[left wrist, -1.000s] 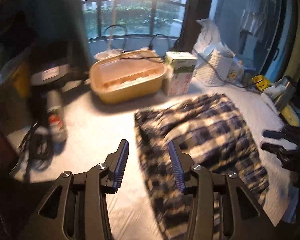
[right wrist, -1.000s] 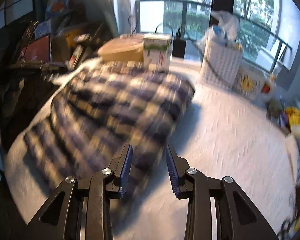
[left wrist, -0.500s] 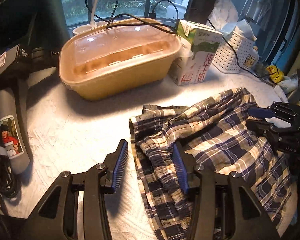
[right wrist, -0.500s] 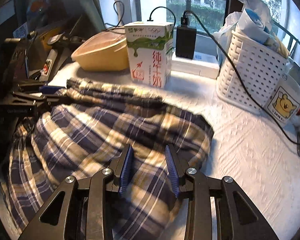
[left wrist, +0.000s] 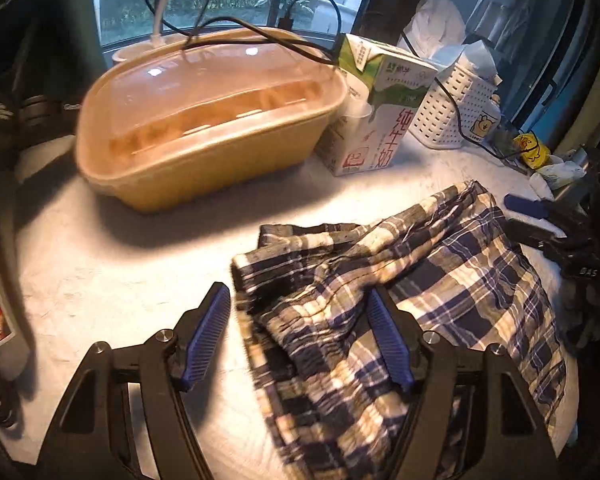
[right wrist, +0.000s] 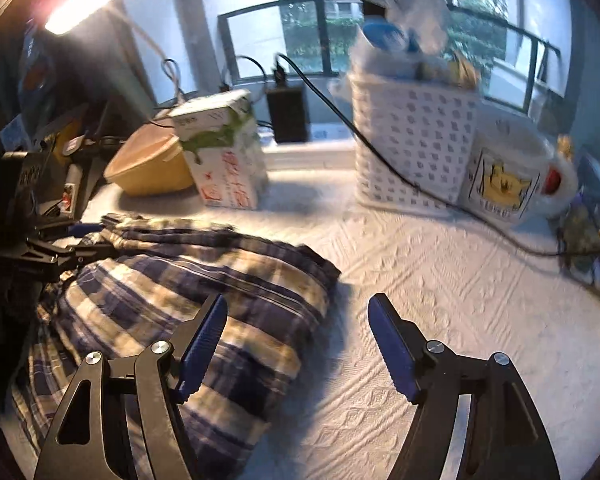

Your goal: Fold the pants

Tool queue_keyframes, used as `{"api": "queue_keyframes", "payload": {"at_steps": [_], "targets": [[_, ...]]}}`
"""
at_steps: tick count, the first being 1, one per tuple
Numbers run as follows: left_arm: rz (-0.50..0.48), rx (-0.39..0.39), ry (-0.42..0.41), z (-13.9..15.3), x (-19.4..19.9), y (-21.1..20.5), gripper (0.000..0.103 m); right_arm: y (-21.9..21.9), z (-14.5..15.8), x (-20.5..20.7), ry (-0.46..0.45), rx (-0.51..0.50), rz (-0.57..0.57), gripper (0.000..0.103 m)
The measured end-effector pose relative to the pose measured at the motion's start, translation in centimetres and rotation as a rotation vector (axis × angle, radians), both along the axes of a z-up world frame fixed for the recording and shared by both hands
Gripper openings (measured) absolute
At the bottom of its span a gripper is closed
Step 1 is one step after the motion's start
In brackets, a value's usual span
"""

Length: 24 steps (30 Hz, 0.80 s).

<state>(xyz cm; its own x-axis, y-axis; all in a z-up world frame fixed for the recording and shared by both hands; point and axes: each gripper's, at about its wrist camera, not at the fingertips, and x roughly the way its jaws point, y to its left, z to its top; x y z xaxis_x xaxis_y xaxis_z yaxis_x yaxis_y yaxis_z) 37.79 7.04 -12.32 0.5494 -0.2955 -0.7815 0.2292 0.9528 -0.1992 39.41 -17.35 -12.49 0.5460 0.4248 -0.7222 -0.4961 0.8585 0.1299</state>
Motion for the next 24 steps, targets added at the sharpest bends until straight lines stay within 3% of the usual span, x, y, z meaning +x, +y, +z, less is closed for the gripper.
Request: {"api": "queue_keyframes", "payload": {"at_steps": [4,8,10,17,19,24], "targets": [[-0.002,-0.004,-0.04,-0.3,0.0,-0.5,0.07,0.2,-2.1,1.2,0.072,0.057,-0.01,0.075],[-0.011,0.018,-0.068,-0.5,-0.2,-0.8,0.068,0.7,-2.1,1.8,0.082,0.101,0.02,0.075],[-0.024,-0.006,-0.068,-0.4,-0.3,-0.8,0.053,1.1,-2.2,2.2,0.094,0.122,0.044,0.075],[-0.035,-0.01,-0.076,-0.5,-0.7,-2.0,0.033,2.7,-2.5,2.9,0.104,0.136,0.098,0.074],[-0.029,-0.012,-0.081,-0.5,-0.8,-2.3,0.03,3.4,-2.5,2.6,0.096,0.108,0.116,0.067],[-0.028,-0.007,-0.097,-0.2,-1.2,-2.7,0.025,5.2,-2.6,2.1,0.086,0.082,0.16,0.026]]}}
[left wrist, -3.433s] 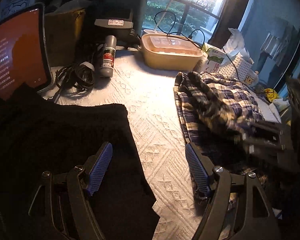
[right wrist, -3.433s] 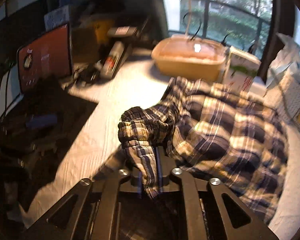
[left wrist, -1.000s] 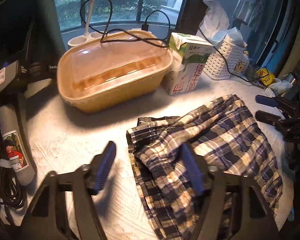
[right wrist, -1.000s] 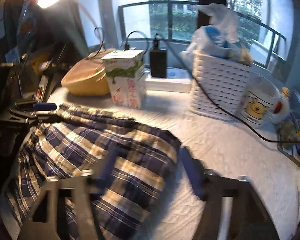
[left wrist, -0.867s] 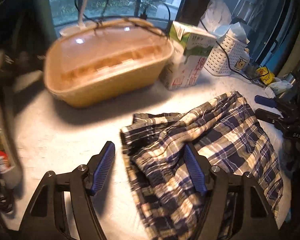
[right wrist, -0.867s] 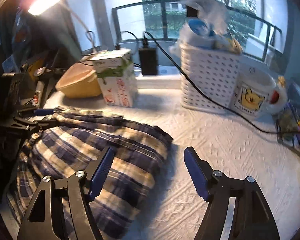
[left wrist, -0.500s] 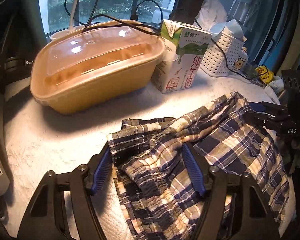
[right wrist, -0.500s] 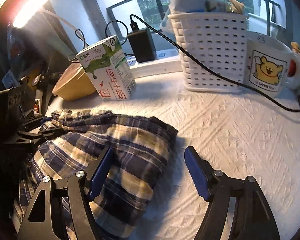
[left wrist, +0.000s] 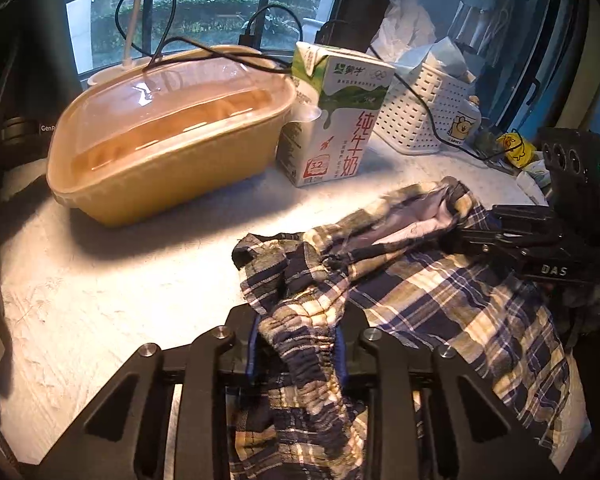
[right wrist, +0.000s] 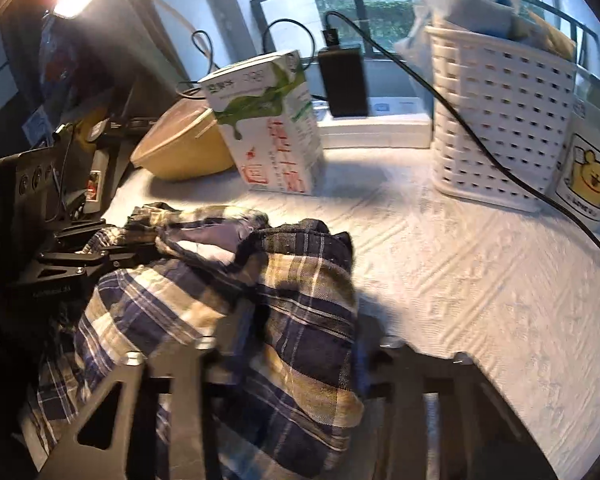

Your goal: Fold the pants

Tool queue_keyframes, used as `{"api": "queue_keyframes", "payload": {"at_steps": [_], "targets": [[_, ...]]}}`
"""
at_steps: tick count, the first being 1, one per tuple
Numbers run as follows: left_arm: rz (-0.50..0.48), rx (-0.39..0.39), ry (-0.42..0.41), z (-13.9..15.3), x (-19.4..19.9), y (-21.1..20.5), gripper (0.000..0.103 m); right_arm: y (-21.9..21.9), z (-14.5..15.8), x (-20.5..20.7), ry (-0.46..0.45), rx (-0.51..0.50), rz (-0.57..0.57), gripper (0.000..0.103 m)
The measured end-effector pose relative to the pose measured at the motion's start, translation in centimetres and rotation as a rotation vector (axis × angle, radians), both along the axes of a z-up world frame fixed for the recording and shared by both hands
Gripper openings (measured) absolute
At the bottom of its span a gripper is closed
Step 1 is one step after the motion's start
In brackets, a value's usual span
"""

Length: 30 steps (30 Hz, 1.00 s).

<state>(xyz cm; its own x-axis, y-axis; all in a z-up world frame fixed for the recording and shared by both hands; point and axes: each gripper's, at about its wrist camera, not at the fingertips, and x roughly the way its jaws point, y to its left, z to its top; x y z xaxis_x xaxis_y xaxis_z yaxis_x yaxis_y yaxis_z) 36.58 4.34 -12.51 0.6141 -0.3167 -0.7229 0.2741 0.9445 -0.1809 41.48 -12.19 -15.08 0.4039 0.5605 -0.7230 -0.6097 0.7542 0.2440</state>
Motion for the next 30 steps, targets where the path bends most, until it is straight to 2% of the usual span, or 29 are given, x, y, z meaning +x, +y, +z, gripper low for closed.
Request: {"api": "queue_keyframes", "payload": {"at_steps": [2,7,23,30], "targets": [[-0.001,-0.004,-0.015,0.4,-0.4,-0.2,0.023,0.2,0.1,-0.2,-0.011,0.007,-0.001,0.022],[0.0,-0.027,-0.107,2.1,-3.1,-0.4,0.021,0.3,1.6,-1.9,-0.086,-0.021,-0.024,0.019],[0.084,-0.083,-0.368,8.5,-12.2,0.6,0.021,-0.3,12.4,-12.3,-0.414,-0.019,-0.021,0.019],[0.104,-0.094,-0.49,12.6,-16.4,1.3,0.021,-0.2,16.6,-17.2,-0.544,-0.004,-0.008,0.019]]}}
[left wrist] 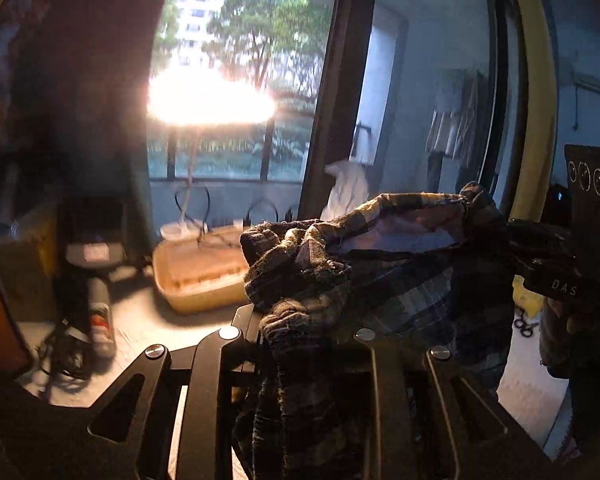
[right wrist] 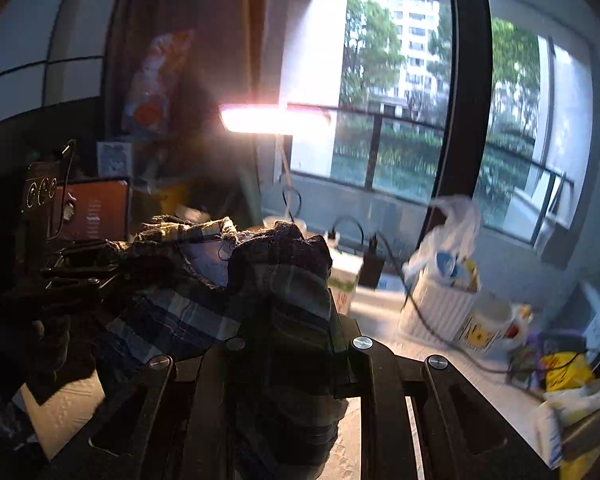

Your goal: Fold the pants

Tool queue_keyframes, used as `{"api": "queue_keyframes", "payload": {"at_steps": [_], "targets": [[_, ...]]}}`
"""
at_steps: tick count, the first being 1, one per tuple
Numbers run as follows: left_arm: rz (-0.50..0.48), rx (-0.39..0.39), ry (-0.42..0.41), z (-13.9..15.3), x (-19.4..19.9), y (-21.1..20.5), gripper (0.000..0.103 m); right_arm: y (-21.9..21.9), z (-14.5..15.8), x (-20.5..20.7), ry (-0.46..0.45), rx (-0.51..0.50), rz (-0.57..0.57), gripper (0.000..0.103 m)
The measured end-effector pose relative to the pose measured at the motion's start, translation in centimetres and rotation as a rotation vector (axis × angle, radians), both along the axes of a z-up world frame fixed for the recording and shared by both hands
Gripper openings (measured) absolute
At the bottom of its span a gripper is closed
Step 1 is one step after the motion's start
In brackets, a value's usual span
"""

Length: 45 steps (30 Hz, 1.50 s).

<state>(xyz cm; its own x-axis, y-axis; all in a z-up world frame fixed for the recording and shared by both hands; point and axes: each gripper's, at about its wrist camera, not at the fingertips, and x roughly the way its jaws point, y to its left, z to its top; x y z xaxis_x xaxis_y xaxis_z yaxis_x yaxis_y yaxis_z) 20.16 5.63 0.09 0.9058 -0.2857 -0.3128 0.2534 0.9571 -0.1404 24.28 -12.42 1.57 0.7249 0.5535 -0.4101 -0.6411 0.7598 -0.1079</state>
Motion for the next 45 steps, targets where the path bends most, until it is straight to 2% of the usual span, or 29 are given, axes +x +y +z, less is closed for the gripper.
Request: {"api": "queue_keyframes", "payload": {"at_steps": [7,14,18,22,25,29,32,34,35,36,37,38,39,41,42,43,45], "targets": [[0.041,0.01,-0.15,4.5,-5.1,1.3,0.021,0.7,4.9,-5.5,-0.143,0.03,0.033,0.019],[0.125,0.044,-0.249,8.4,-10.5,3.0,0.021,2.3,8.6,-11.5,-0.267,0.059,0.1,0.019],[0.173,0.068,-0.296,10.0,-14.0,4.5,0.021,3.3,9.9,-14.4,-0.303,0.091,0.148,0.019],[0.226,0.091,-0.297,10.4,-16.5,6.4,0.021,4.8,10.3,-16.9,-0.309,0.119,0.202,0.019],[0.264,0.102,-0.272,9.8,-17.7,8.3,0.021,6.3,9.9,-17.8,-0.269,0.15,0.247,0.019],[0.308,0.13,-0.194,8.2,-17.3,11.3,0.021,9.3,7.9,-17.1,-0.165,0.176,0.304,0.019],[0.309,0.131,-0.072,4.9,-13.3,14.4,0.021,11.9,5.6,-14.9,-0.069,0.165,0.316,0.019],[0.306,0.121,0.055,1.2,-8.7,16.8,0.024,14.5,2.8,-11.5,0.016,0.134,0.295,0.019],[0.302,0.101,0.154,-1.0,-5.9,18.3,0.026,15.7,1.0,-9.5,0.069,0.115,0.282,0.019],[0.312,0.078,0.247,-3.4,-3.2,19.8,0.029,16.8,-0.6,-7.5,0.119,0.09,0.273,0.023],[0.331,0.083,0.302,-5.1,-1.4,20.8,0.029,17.9,-2.4,-5.8,0.162,0.057,0.248,0.04],[0.356,0.106,0.339,-6.5,-0.1,21.6,0.031,19.1,-4.8,-3.9,0.165,-0.015,0.17,0.073],[0.381,0.121,0.356,-7.2,0.6,22.0,0.037,19.3,-6.1,-3.3,0.153,-0.039,0.135,0.085],[0.41,0.112,0.349,-7.6,0.9,22.8,0.052,19.0,-7.7,-1.9,0.19,-0.032,0.108,0.088],[0.419,0.095,0.338,-7.5,0.7,23.3,0.064,18.5,-8.1,-1.5,0.206,-0.027,0.095,0.088],[0.43,0.086,0.326,-7.4,0.5,23.5,0.07,18.1,-8.3,-1.4,0.206,-0.034,0.079,0.088],[0.444,0.088,0.293,-6.6,-0.2,23.4,0.07,17.5,-8.4,-0.9,0.217,-0.041,0.058,0.088]]}}
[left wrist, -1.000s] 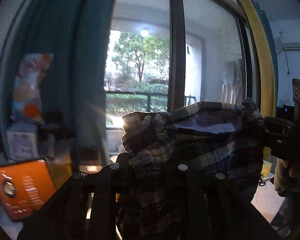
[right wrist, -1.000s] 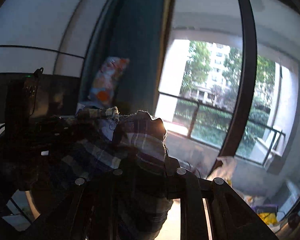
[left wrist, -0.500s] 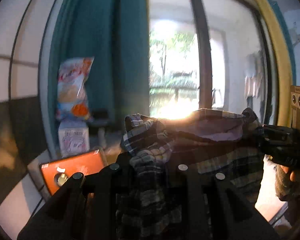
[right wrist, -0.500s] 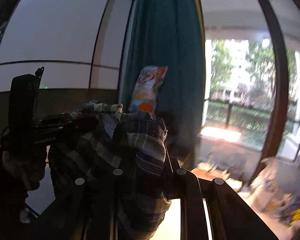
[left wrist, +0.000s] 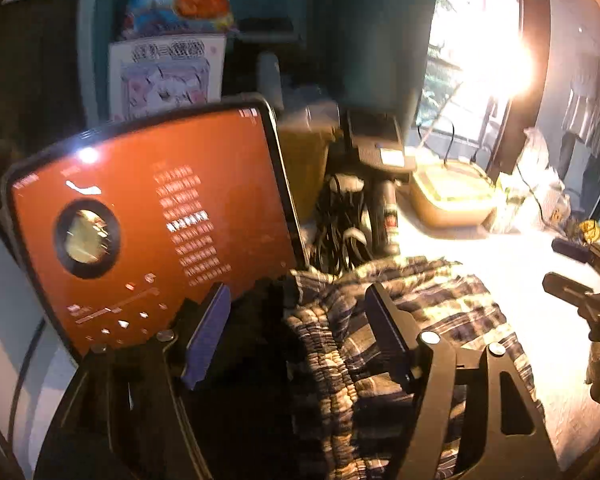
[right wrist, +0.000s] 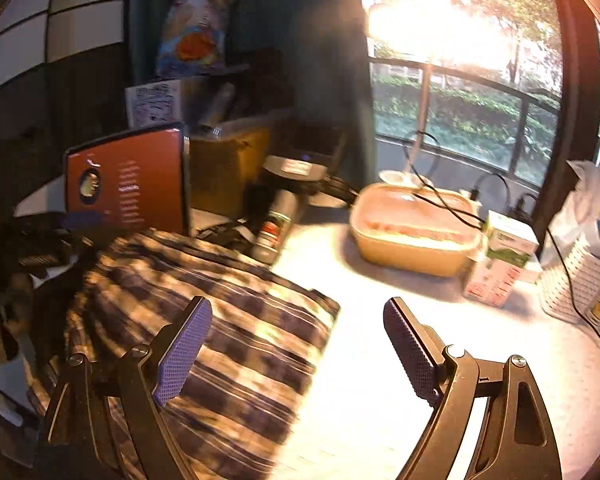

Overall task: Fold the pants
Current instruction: 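Release the folded pants from both grippers and pull back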

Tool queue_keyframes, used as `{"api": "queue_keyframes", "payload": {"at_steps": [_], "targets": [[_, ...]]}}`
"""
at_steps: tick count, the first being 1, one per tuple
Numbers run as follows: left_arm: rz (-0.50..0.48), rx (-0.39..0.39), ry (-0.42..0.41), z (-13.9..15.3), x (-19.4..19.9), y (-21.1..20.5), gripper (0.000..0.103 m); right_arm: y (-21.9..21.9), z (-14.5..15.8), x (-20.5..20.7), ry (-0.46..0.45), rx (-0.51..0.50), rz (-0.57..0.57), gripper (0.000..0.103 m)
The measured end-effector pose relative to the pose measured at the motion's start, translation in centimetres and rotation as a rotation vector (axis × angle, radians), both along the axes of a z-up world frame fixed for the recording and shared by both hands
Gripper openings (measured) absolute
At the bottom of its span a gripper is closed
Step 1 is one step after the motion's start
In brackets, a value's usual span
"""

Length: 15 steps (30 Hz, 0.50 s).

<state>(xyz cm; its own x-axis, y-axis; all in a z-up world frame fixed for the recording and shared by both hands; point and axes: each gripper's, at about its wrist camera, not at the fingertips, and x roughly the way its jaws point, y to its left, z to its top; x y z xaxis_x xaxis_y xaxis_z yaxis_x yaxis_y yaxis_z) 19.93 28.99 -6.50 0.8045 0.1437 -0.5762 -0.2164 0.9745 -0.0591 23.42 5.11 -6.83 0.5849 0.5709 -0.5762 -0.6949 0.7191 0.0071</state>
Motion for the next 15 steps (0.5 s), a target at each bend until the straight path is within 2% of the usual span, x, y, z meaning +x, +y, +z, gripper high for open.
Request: {"api": "queue_keyframes", "payload": {"at_steps": [7,15], "targets": [[-0.06,0.034,-0.072,2.8,-2.8,-5.2,0.074,-3.0,0.7,0.5,0.017,0.006,-0.047,0.088],[-0.146,0.035,-0.069,2.4,-4.3,-12.9,0.076,-7.7,2.1,-1.9,0.01,0.026,-0.086,0.088]]}}
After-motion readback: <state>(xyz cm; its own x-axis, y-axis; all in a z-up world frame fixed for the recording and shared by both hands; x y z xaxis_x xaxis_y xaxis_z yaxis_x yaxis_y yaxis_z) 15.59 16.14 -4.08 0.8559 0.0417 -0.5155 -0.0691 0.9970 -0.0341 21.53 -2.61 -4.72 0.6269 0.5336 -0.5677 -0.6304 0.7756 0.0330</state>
